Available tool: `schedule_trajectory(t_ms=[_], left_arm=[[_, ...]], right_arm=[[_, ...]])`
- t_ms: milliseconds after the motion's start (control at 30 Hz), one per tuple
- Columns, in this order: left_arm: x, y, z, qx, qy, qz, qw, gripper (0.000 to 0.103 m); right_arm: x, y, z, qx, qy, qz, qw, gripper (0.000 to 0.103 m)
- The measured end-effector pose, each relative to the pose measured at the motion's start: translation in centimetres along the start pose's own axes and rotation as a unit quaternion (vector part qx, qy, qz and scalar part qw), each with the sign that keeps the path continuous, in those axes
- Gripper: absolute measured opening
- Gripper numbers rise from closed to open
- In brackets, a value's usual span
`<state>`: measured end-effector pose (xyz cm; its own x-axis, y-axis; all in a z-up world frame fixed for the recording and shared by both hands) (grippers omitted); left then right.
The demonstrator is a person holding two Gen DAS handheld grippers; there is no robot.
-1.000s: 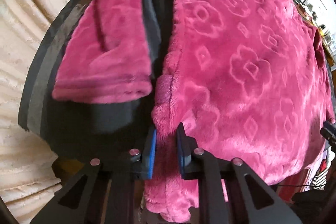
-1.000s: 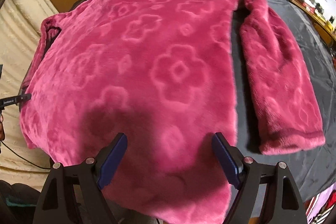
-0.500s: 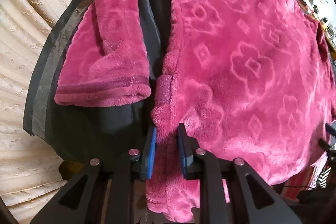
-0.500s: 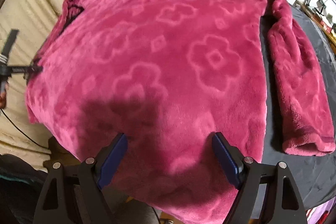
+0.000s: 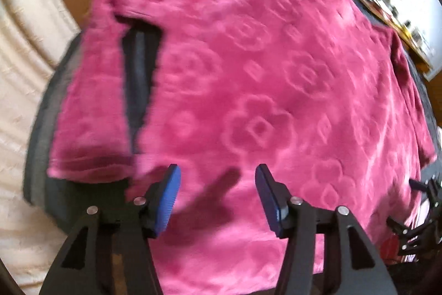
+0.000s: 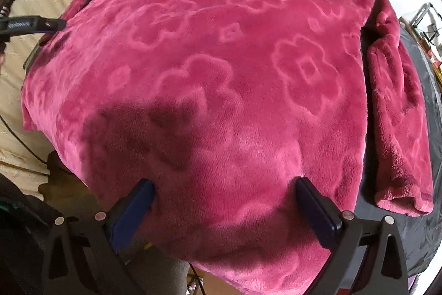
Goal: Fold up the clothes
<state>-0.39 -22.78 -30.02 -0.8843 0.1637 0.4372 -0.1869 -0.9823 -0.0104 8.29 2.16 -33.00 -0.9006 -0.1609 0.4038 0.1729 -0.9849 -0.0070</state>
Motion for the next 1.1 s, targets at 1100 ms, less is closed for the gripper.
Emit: schedule_trajectory(t_ms=[1100], left_arm=[[30.2,-1.3,4.3,-0.073,-0.15,-0.023,0.9858,0.073]], right_arm=[[31.2,-12.2,10.6,-0.042,-0.204,-0.12,0.971,0.103]])
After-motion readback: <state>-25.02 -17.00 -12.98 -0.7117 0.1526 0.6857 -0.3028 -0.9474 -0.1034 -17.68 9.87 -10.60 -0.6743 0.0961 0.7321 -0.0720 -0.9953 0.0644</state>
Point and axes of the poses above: each gripper's, at about its wrist camera, not at the fingertips, and z roughly against the way its jaws point, y to its left, x to its top, the point moved 8 cm from there along -z, roughly the way its jaws point, and after that the axes turned 7 degrees about -y, right-handed, at the moved point
